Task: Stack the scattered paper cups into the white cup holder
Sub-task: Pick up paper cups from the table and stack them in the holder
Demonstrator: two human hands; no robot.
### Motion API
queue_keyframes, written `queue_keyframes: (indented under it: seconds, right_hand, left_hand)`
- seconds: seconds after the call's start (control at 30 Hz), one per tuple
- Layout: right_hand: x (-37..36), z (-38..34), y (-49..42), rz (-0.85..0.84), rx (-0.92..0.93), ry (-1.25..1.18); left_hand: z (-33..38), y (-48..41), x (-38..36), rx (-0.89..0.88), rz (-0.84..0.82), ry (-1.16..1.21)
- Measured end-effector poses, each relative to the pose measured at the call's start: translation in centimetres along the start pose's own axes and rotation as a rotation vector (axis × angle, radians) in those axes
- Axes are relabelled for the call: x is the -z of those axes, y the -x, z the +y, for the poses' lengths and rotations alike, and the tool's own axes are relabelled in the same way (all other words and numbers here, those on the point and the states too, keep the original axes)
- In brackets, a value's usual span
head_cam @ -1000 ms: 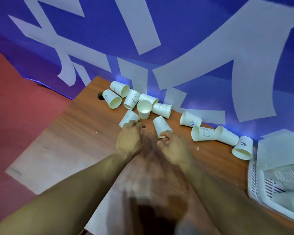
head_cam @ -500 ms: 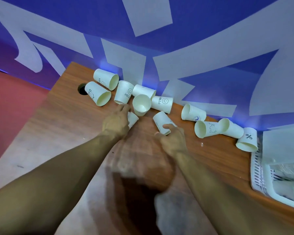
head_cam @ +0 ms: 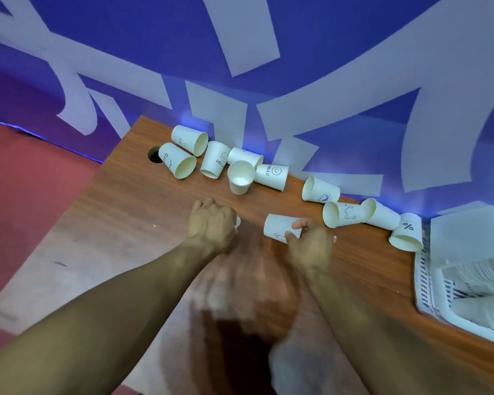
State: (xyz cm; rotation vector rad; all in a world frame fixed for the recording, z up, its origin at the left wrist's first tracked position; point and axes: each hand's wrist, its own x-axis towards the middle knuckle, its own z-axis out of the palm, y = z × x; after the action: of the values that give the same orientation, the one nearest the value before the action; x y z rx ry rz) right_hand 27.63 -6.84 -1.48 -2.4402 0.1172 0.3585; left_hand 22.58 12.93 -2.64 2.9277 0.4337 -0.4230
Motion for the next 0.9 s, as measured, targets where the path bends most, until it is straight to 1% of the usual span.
queue_keyframes:
  seconds: [0.1, 0.2, 0.3, 0.4, 0.53, 0.63, 0.73, 0.9]
  right_hand:
    - [2.1, 1.3, 1.5, 0.028, 0.127, 0.033]
    - [5.2, 3.2, 3.1, 0.09, 0.257, 0.019]
    - [9.0, 5.6, 4.4, 0.134, 0.368, 0.007]
    - [13.5, 8.6, 5.6, 0.184, 0.44, -0.001]
    - [20.3, 14.1, 6.9, 0.282, 0.548, 0.016]
    - [25.1, 18.9, 7.5, 0.369, 0.581, 0.042]
    - [29.8, 23.7, 8.2, 0.46, 0.585, 0.058]
    - [36.3, 30.5, 8.2, 0.562, 0.523, 0.121]
  left_hand:
    - [2.6, 2.0, 2.0, -0.073, 0.117, -0.121]
    - [5.8, 4.1, 3.7, -0.147, 0.124, -0.058]
    - [10.2, 6.2, 5.1, -0.161, 0.114, 0.022]
    - [15.9, 8.3, 5.9, -0.206, 0.157, 0.037]
    - [25.4, 10.8, 6.7, -0.3, 0.227, 0.059]
    - [32.4, 12.6, 6.8, -0.377, 0.281, 0.103]
    - [39.1, 14.3, 6.7, -0.437, 0.297, 0.175]
    - [48.0, 15.9, 5.6, -0.513, 0.355, 0.184]
